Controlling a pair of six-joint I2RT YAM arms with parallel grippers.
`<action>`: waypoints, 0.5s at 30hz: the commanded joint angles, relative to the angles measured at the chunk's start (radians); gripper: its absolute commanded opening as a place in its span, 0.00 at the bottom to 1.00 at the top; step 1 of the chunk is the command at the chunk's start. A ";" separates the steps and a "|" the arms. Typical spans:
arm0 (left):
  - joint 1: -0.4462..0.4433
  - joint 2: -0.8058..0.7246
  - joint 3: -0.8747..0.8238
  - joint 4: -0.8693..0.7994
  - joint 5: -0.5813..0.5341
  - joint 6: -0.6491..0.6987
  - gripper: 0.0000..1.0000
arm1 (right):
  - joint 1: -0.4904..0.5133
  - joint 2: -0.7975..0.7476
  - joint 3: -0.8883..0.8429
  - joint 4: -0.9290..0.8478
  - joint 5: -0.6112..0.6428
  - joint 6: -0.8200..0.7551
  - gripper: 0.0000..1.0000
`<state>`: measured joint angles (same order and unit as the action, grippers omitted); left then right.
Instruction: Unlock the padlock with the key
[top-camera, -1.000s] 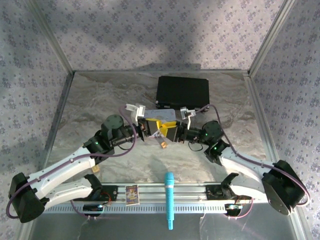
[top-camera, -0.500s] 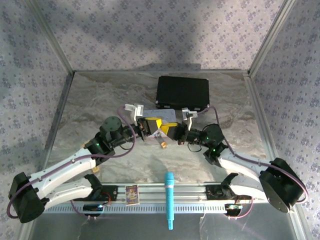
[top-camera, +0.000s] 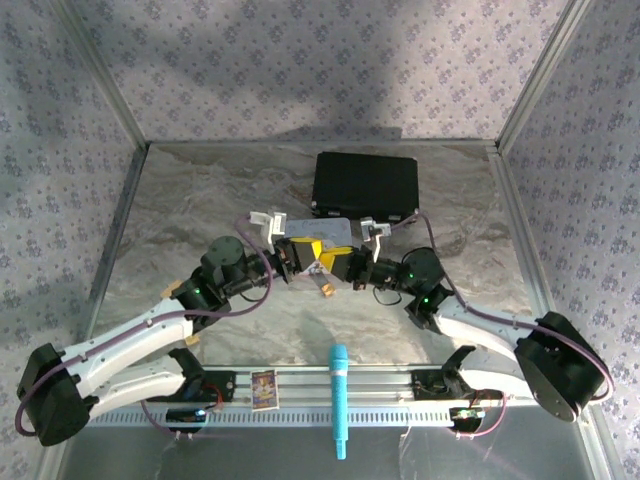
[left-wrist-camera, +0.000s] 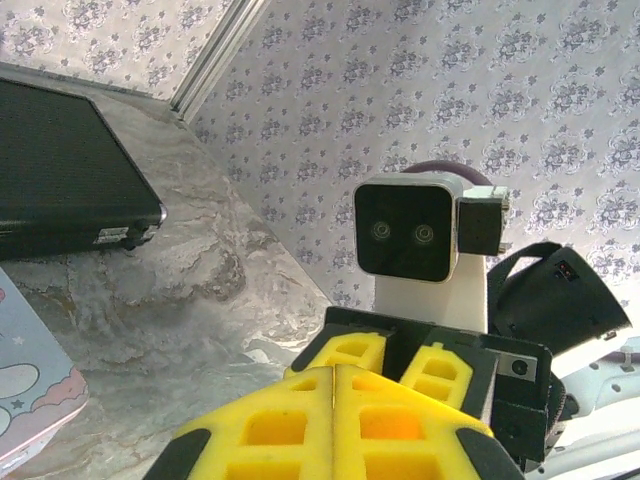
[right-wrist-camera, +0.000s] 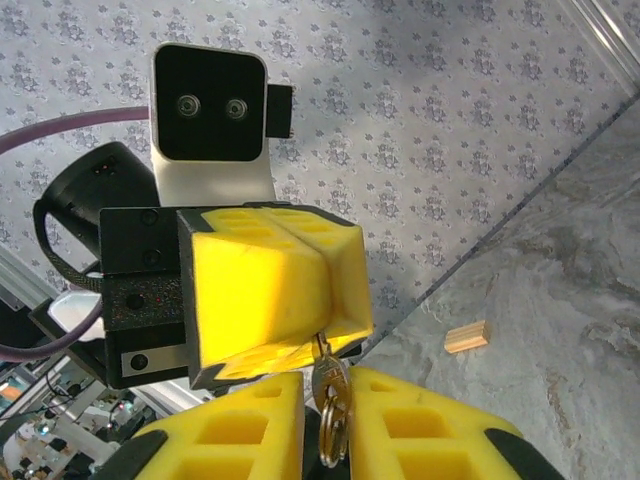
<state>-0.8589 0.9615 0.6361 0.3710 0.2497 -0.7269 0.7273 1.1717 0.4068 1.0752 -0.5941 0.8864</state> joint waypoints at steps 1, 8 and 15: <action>0.003 0.008 0.008 0.048 0.008 -0.009 0.00 | 0.007 0.011 0.026 0.037 0.005 -0.012 0.09; 0.005 0.001 0.009 0.005 -0.025 -0.006 0.00 | 0.000 -0.005 0.009 0.023 0.008 -0.019 0.00; 0.005 -0.044 0.018 -0.139 -0.268 -0.062 1.00 | -0.007 -0.040 -0.036 -0.119 0.050 -0.064 0.00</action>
<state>-0.8574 0.9489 0.6342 0.2832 0.1051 -0.7540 0.7250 1.1591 0.3927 1.0138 -0.5713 0.8577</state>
